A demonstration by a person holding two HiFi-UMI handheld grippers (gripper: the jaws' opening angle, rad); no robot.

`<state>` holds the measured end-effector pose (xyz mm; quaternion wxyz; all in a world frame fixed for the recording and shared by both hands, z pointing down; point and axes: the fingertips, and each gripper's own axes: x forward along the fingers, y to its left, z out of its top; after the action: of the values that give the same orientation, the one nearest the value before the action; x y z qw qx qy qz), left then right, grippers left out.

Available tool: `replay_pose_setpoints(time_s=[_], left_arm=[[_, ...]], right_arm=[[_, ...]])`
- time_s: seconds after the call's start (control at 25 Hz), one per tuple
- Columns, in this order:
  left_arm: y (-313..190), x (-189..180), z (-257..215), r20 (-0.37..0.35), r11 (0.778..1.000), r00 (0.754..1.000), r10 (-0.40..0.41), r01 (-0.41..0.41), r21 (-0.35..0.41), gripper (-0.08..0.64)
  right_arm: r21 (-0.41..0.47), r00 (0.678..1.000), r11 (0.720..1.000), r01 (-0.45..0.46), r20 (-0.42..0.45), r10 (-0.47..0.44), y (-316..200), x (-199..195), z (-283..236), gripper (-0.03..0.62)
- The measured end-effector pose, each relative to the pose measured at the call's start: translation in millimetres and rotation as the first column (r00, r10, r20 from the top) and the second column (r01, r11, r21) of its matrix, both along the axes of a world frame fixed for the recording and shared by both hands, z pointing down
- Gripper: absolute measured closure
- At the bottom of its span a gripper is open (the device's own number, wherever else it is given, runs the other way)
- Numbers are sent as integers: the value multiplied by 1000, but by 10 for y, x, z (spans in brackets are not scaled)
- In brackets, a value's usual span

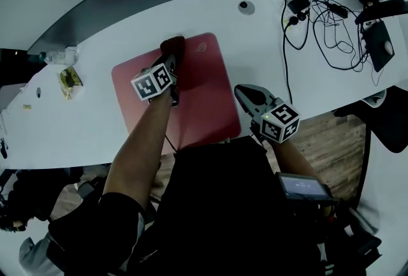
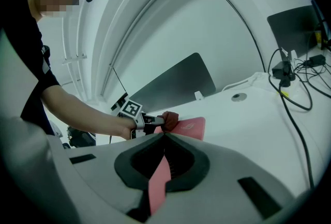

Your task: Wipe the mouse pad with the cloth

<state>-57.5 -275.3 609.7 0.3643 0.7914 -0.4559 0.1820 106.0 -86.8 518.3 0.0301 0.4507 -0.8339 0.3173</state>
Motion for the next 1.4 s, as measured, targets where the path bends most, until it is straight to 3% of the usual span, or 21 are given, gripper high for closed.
replay_pose_setpoints(time_s=[0.92, 1.4], left_arm=[[-84, -1559, 23, 54, 994, 993, -109, 108, 19, 463], [-60, -2440, 42, 75, 974, 972, -224, 222, 40, 465]], right_arm=[[10, 997, 997, 77, -19, -77, -189, -858, -42, 566], [11, 994, 994, 105, -30, -105, -188, -1197, -61, 566]])
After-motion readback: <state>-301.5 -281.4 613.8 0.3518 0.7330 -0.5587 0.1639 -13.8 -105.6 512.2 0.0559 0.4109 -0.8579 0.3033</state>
